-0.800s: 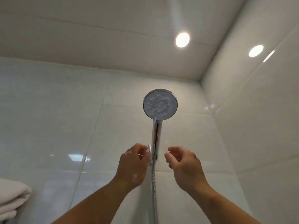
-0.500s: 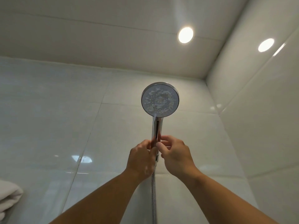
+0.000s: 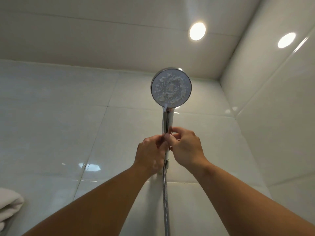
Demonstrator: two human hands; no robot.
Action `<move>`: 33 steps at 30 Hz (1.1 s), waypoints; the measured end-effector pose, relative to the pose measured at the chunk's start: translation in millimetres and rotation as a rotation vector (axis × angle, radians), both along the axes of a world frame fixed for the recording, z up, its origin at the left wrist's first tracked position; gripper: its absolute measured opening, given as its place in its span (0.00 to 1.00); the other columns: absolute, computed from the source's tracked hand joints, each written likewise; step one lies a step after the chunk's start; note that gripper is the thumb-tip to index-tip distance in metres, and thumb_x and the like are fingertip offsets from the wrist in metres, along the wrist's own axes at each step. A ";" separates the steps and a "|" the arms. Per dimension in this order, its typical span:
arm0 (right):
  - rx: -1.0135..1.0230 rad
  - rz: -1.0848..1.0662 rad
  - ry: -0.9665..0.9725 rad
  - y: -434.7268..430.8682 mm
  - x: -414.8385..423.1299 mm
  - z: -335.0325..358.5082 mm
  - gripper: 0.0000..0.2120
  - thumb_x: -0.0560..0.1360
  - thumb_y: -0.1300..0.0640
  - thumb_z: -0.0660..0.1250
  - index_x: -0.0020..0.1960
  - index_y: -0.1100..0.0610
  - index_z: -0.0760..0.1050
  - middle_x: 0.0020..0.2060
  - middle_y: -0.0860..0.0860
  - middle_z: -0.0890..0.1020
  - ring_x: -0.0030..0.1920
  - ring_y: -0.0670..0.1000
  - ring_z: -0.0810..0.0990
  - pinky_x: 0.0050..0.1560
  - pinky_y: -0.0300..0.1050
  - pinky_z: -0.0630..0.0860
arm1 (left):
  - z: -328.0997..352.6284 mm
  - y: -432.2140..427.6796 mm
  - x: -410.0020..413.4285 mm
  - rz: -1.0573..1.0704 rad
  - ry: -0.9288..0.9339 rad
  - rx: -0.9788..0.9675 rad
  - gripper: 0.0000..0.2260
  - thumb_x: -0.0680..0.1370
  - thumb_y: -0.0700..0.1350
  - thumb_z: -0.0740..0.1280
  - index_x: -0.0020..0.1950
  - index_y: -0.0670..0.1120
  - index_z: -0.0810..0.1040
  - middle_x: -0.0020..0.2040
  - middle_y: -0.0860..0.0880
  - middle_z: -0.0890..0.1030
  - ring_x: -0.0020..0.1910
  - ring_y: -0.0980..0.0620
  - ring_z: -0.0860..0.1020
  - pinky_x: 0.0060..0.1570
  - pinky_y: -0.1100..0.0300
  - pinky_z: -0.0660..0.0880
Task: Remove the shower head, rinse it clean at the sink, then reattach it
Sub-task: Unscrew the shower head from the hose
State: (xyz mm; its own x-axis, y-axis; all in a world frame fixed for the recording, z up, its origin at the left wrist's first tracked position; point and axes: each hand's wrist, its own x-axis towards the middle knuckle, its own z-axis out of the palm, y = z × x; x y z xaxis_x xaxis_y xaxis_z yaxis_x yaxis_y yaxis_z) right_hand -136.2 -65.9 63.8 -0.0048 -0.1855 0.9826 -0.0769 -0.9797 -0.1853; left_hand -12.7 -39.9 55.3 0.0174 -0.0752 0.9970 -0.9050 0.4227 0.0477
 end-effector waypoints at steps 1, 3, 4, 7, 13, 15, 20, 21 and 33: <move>0.001 -0.002 -0.001 2.8 -2.9 5.9 0.04 0.79 0.52 0.70 0.48 0.44 0.82 0.38 0.46 0.86 0.42 0.50 0.86 0.53 0.53 0.82 | 5.7 3.5 -2.2 -0.012 0.000 0.001 0.12 0.82 0.54 0.64 0.52 0.49 0.84 0.44 0.53 0.86 0.43 0.50 0.82 0.45 0.58 0.76; 0.017 0.017 0.003 8.8 -8.8 15.9 0.07 0.78 0.53 0.70 0.42 0.45 0.81 0.35 0.47 0.86 0.41 0.51 0.86 0.51 0.54 0.84 | 14.4 11.7 -7.9 -0.049 0.006 0.004 0.13 0.82 0.55 0.65 0.51 0.49 0.85 0.43 0.52 0.86 0.44 0.48 0.83 0.49 0.51 0.80; 0.030 0.035 0.003 11.3 -11.9 19.3 0.08 0.77 0.53 0.70 0.39 0.45 0.81 0.34 0.47 0.86 0.40 0.51 0.86 0.50 0.55 0.84 | 17.3 16.6 -11.7 -0.059 0.009 0.006 0.14 0.81 0.55 0.65 0.49 0.48 0.85 0.43 0.51 0.86 0.43 0.48 0.83 0.50 0.49 0.80; 0.051 0.056 0.010 17.5 -21.9 23.2 0.08 0.76 0.52 0.69 0.39 0.46 0.82 0.34 0.49 0.86 0.39 0.54 0.86 0.49 0.58 0.84 | 20.5 29.1 -22.1 -0.094 0.007 0.036 0.14 0.81 0.54 0.65 0.45 0.47 0.84 0.40 0.50 0.85 0.41 0.46 0.83 0.49 0.46 0.81; 0.167 0.103 0.040 35.4 -39.9 -7.0 0.06 0.77 0.55 0.68 0.45 0.52 0.84 0.41 0.54 0.86 0.42 0.56 0.86 0.46 0.54 0.86 | -15.4 48.3 -37.8 -0.221 0.060 0.112 0.13 0.81 0.54 0.66 0.40 0.50 0.82 0.36 0.50 0.84 0.36 0.48 0.82 0.44 0.48 0.82; 0.216 0.119 0.054 40.6 -42.4 -27.7 0.05 0.78 0.55 0.68 0.50 0.52 0.83 0.42 0.55 0.86 0.41 0.54 0.85 0.44 0.51 0.86 | -37.2 51.2 -38.9 -0.274 0.099 0.152 0.12 0.80 0.54 0.66 0.43 0.49 0.83 0.37 0.49 0.85 0.39 0.47 0.84 0.46 0.45 0.82; 0.351 0.158 0.097 52.8 -40.1 -95.3 0.05 0.79 0.56 0.67 0.50 0.52 0.82 0.40 0.53 0.85 0.38 0.50 0.83 0.41 0.46 0.84 | -104.2 58.0 -34.3 -0.345 0.193 0.268 0.12 0.79 0.57 0.67 0.49 0.50 0.85 0.41 0.51 0.86 0.42 0.48 0.85 0.48 0.44 0.83; 0.383 0.176 0.105 55.1 -38.2 -110.3 0.04 0.80 0.56 0.67 0.50 0.52 0.82 0.40 0.53 0.85 0.39 0.50 0.84 0.40 0.45 0.84 | -119.0 60.3 -32.2 -0.350 0.210 0.290 0.13 0.79 0.57 0.67 0.50 0.50 0.85 0.42 0.52 0.86 0.43 0.48 0.86 0.48 0.45 0.83; 0.813 0.245 0.103 132.6 -14.9 -328.5 0.06 0.81 0.53 0.65 0.55 0.49 0.80 0.40 0.49 0.86 0.42 0.48 0.86 0.44 0.44 0.84 | -328.0 138.5 -4.4 -0.429 0.290 0.720 0.03 0.78 0.58 0.66 0.45 0.62 0.77 0.41 0.58 0.84 0.40 0.64 0.82 0.34 0.70 0.79</move>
State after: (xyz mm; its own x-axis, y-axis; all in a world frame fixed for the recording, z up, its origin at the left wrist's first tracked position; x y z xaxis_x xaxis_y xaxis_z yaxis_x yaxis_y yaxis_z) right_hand -151.1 66.8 -264.7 0.2094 -0.8173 0.5368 0.0646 -0.5362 -0.8416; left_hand -17.1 98.6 -272.7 0.0885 -0.7405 0.6662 -0.5865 0.5018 0.6358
